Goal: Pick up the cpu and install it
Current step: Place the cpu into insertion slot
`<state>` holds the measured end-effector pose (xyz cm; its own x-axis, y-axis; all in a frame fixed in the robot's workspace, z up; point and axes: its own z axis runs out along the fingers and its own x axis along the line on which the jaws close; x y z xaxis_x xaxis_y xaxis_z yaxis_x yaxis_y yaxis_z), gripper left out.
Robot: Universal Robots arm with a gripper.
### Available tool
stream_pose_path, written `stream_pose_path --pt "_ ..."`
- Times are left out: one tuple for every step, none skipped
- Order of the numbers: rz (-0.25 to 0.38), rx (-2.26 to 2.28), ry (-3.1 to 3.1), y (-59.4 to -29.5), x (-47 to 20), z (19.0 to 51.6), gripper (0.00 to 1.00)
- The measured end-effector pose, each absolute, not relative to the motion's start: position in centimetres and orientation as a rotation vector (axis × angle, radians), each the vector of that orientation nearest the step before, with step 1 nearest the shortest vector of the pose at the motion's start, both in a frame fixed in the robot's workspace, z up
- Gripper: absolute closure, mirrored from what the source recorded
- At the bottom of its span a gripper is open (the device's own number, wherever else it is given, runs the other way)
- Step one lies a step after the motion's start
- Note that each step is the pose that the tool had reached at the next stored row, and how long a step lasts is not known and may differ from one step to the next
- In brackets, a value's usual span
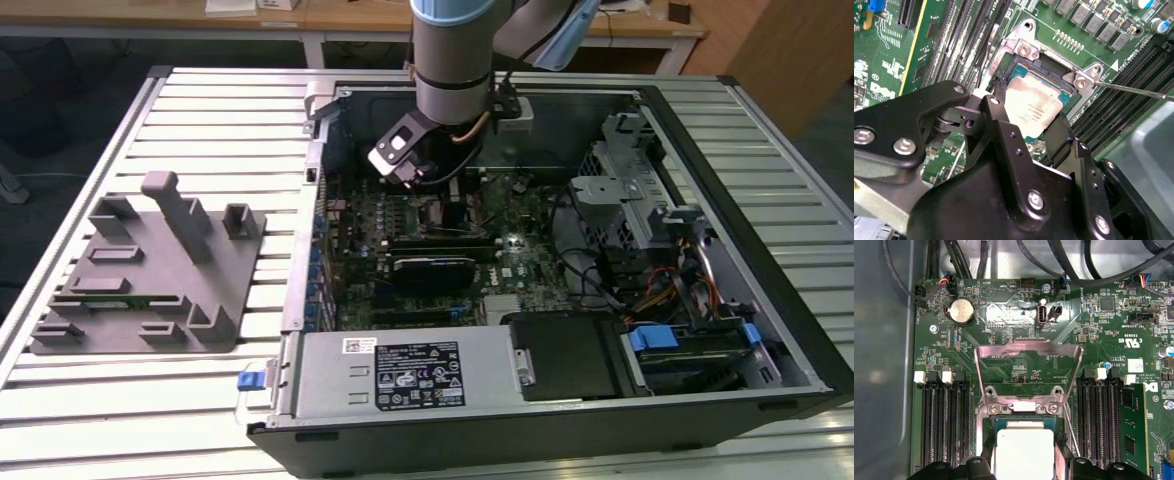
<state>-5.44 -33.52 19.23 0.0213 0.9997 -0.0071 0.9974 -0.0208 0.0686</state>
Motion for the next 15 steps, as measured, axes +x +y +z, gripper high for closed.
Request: stream_pose_path --pt "0.066 2.206 2.16 -33.52 -5.44 19.23 0.46" --pt "0.066 2.205 2.16 -33.52 -5.44 19.23 0.46" --pt "0.066 2.205 2.161 -33.52 -5.45 19.23 0.46" --pt "0.066 2.204 2.162 -33.52 -5.46 19.24 0.46" --pt "0.066 2.203 2.162 -33.52 -5.48 19.24 0.46" --pt "0.066 2.202 2.163 -33.52 -5.49 19.23 0.46" --pt "0.066 2.202 2.164 -33.52 -5.5 19.22 0.46" --pt "0.066 2.201 2.164 -33.53 -5.5 19.22 0.46" --pt "0.066 2.201 2.164 -33.53 -5.51 19.2 0.46" --pt "0.066 2.201 2.165 -33.53 -5.51 19.18 0.46" --pt "0.066 2.2 2.166 -33.53 -5.51 19.16 0.46" --pt "0.066 2.199 2.167 -33.52 -5.51 19.15 0.46" --pt "0.066 2.198 2.168 -33.53 -5.52 19.14 0.46" --pt "0.066 2.197 2.168 -33.53 -5.52 19.13 0.46" --pt "0.066 2.197 2.169 -33.53 -5.53 19.12 0.46"
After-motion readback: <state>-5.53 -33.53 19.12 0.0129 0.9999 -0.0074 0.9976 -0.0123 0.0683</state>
